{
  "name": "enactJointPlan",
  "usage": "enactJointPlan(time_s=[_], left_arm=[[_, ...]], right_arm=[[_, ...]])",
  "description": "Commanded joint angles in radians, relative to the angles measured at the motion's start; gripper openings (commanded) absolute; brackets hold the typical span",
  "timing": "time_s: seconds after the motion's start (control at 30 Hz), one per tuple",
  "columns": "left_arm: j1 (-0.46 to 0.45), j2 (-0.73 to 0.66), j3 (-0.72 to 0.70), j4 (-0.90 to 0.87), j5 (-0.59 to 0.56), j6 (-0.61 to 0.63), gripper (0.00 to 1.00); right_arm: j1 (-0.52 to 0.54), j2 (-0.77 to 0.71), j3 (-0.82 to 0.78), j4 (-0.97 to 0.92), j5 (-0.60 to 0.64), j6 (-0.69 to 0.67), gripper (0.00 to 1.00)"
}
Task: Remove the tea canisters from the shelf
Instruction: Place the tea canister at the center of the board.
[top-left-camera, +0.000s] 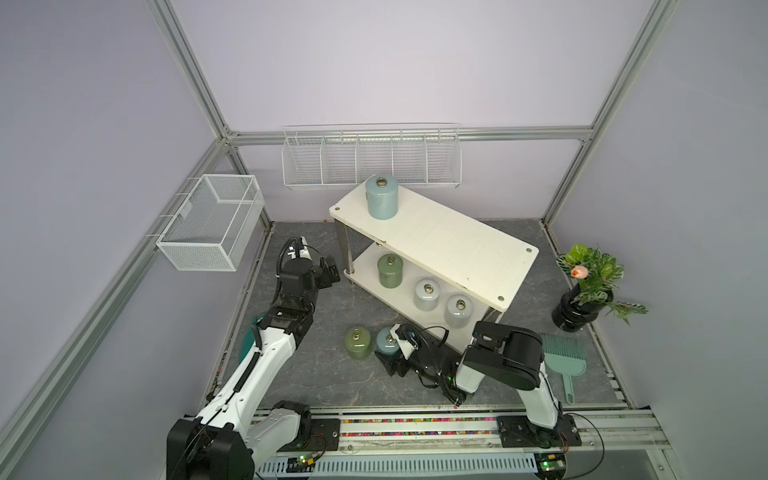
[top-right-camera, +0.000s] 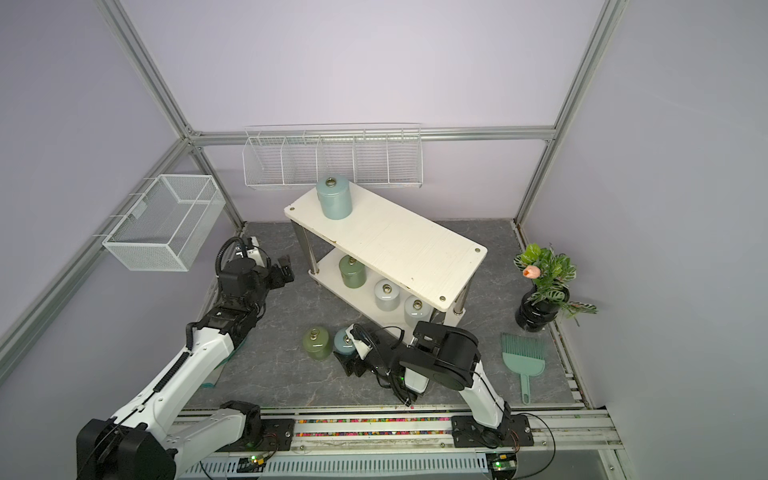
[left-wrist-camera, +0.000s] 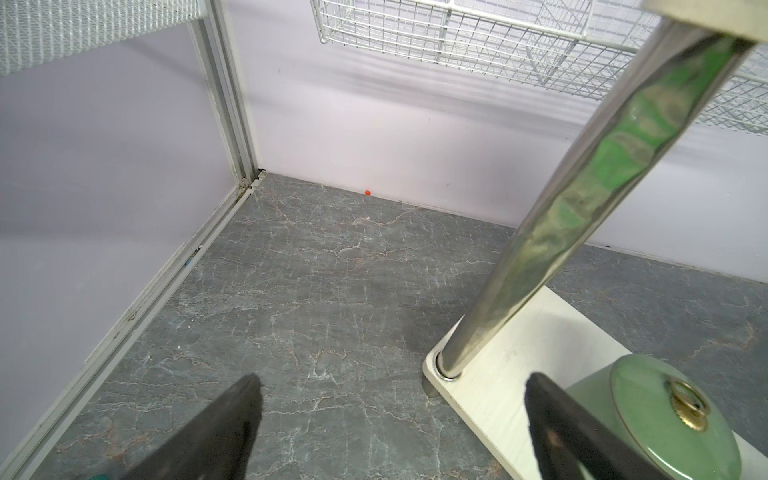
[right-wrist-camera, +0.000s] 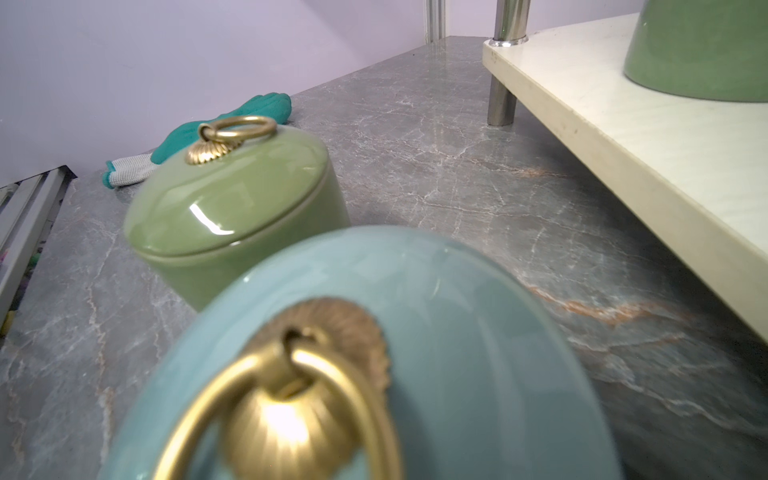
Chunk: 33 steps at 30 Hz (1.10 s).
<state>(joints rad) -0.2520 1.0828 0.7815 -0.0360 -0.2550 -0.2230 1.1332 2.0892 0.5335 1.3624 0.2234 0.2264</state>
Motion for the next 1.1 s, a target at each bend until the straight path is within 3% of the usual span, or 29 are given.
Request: enactJointPlan(time_s=[0.0,0.23,0.4,0.6,1.07], left_arm=[[-0.007,0.006,0.012,0.024,-0.006,0.011,1.0],[-0.007,0.002,0.018,0.022,-0.005,0.017,1.0],[-0.008,-0.006,0.01,0.023,0.006,0.022,1.0],[-0.007,-0.022,-0.013,0.035,0.01,0.031,1.0],[-0.007,-0.032,-0.03,0.062,0.027,0.033,1.0]], right_arm=[[0.003,0.021,-0.036,-0.131,0.004,0.021,0.89],[0.07,-0.066,-0.026,-0.216,0.062,-0.062,0.89],[0.154,-0.136,0.007,-0.345,0.189,-0.123,0.89],[0.162,-0.202,0.01,-0.416,0.265,-0.137,0.89],[0.158,-0.397,0.044,-0.651,0.272,-0.18,0.89]])
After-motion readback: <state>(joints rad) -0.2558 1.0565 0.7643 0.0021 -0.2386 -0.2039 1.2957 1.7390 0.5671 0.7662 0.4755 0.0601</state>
